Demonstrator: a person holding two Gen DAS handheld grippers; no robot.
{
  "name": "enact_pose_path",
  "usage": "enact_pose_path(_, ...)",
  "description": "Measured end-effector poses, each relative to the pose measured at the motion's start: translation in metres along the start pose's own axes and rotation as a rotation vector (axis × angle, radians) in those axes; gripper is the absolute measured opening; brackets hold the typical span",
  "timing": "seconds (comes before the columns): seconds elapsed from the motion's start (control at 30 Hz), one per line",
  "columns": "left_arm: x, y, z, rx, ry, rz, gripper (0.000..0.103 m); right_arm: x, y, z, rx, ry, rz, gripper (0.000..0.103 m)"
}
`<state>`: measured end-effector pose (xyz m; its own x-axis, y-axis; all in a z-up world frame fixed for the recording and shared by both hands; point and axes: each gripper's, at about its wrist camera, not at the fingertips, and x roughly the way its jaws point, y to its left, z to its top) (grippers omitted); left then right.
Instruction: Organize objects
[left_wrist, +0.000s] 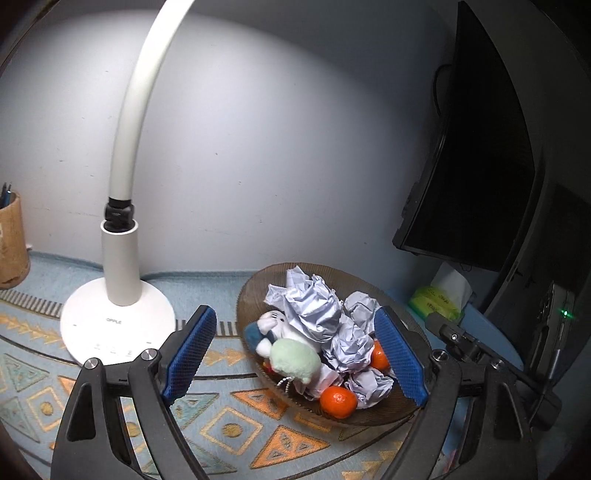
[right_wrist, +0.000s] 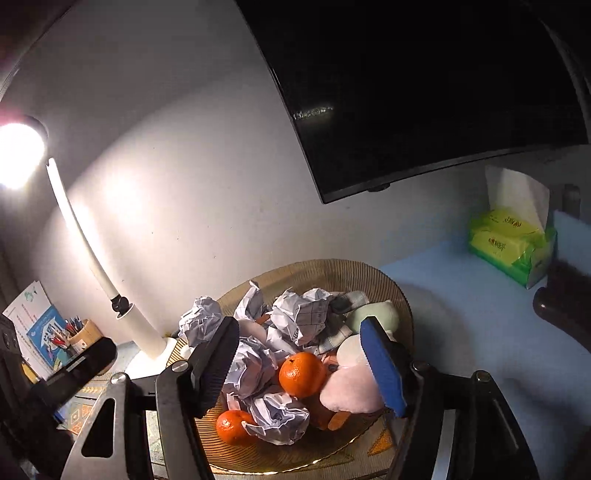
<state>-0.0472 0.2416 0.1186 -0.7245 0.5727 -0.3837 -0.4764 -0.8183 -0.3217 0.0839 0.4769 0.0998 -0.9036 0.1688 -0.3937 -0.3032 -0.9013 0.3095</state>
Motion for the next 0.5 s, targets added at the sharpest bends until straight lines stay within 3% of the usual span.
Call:
enact_pose_path(0.07, -0.026, 0.008, 0.003, 0.008, -0.016, 0.015, 0.087, -0.005, 0.008, 0.002, -0.009, 0.015, 0.011, 0.066)
enact_pose_path(0.2, -0.082, 0.033, 0.007, 0.047, -0.025, 0.117, 0.087, -0.034, 0.037, 0.005, -0.01, 0.038, 0.088, 0.067)
enact_pose_path(0.33, -0.138, 0.069, 0.005, -0.008, -0.023, 0.176, 0.087, -0.064, 0.083, -0.001, -0.053, 0.093, 0.153, 0.067)
enact_pose_path(0.43, -0.174, 0.096, -0.003, -0.026, -0.013, 0.241, 0.097, -0.082, 0.119, -0.017, -0.096, 0.136, 0.18, 0.07)
enact_pose_path(0.5, -0.194, 0.112, -0.014, -0.009, 0.009, 0.29, 0.102, -0.089, 0.142, -0.034, -0.126, 0.171, 0.189, 0.08)
